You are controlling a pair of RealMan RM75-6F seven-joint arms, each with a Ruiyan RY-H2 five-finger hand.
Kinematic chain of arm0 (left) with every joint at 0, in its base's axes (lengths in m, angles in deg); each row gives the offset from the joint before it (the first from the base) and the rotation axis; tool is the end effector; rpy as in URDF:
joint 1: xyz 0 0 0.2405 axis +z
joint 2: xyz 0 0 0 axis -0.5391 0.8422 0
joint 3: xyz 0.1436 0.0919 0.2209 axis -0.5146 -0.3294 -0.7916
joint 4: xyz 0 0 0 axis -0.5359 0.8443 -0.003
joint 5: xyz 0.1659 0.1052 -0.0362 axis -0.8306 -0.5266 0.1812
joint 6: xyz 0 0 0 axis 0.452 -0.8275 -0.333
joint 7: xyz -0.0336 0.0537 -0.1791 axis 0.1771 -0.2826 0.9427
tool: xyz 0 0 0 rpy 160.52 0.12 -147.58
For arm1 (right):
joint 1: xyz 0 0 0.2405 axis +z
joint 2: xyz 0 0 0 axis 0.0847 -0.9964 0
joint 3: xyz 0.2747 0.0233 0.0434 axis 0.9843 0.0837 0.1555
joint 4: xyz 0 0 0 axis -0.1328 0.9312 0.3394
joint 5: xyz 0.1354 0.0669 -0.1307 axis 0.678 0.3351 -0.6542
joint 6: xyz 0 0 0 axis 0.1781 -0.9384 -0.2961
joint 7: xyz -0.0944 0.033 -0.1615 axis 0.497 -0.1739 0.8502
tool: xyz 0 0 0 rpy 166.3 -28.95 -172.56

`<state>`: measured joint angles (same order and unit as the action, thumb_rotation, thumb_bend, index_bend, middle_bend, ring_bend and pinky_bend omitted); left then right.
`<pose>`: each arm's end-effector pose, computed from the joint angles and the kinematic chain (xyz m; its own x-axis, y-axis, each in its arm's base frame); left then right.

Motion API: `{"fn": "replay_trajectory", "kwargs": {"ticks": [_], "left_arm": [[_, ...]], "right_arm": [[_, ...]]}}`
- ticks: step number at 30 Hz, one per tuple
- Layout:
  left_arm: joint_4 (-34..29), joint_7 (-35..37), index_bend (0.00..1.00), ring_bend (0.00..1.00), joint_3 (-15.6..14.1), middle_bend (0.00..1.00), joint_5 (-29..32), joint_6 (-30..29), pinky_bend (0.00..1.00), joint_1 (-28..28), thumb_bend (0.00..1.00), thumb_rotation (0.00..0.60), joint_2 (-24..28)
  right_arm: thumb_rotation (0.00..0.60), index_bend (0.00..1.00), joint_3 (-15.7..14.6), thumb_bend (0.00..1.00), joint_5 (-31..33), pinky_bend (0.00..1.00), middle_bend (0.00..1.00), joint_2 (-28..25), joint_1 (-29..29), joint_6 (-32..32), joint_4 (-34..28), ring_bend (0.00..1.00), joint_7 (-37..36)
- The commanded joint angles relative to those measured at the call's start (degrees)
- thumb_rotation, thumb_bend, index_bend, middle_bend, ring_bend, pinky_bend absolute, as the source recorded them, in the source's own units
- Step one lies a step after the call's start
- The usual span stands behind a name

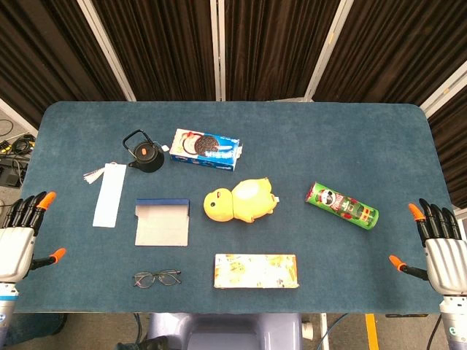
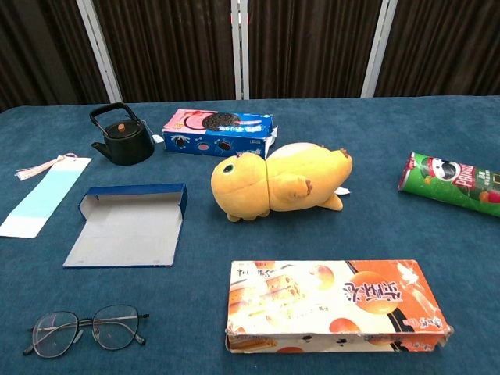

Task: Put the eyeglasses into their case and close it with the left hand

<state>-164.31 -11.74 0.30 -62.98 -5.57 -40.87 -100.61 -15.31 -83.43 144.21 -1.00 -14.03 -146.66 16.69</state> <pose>-0.2967 0.2351 0.1689 0.3987 0.0251 0.9167 0.9170 -0.0215 -0.3983 -0.3191 -0.2283 0.1961 0.4850 0.0751 0.8713 -0.8734 -0.0074 0.4869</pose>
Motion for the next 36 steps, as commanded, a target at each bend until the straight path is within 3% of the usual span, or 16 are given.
{"fn": "replay_trajectory", "kwargs": {"ticks": [1,8,14,19,25,36], "left_arm": [[-0.09,-0.07,0.00,0.00,-0.05,0.00,-0.14,0.26,0.00,0.08,0.00,0.600,0.06],[-4.69,-1.51,0.04,0.00,-1.67,0.00,1.92,6.67,0.00,-1.08,0.00,0.600,1.64],[-8.36,-5.32,0.28,0.00,-2.41,0.00,4.83,16.42,0.00,-5.32,0.02,0.600,-0.53],[-8.17,-9.61,0.44,0.00,-2.21,0.00,10.20,23.05,0.00,-8.62,0.18,0.600,-6.18],[-6.84,-15.32,0.49,0.00,-1.69,0.00,17.20,24.86,0.00,-10.47,0.33,0.600,-12.79],[-6.00,-18.57,0.49,0.00,-2.05,0.00,20.83,25.25,0.00,-12.39,0.34,0.600,-17.35]], "right_arm": [[0.600,0.02,-0.04,0.00,0.04,0.00,0.00,0.10,0.11,0.22,0.08,0.00,0.03],[0.600,0.02,-0.36,0.00,-0.47,0.00,0.00,0.46,0.20,0.35,0.01,0.00,0.99],[0.600,0.02,-0.32,0.00,-0.24,0.00,0.00,0.71,0.30,0.60,-0.10,0.00,1.59],[0.600,0.02,-0.60,0.00,-0.58,0.00,0.00,0.98,0.47,0.93,0.07,0.00,2.21],[0.600,0.02,-0.53,0.00,0.12,0.00,0.00,1.17,0.50,1.39,0.70,0.00,2.09],[0.600,0.02,-0.77,0.00,0.17,0.00,0.00,1.25,0.37,1.47,0.91,0.00,2.44]]}}
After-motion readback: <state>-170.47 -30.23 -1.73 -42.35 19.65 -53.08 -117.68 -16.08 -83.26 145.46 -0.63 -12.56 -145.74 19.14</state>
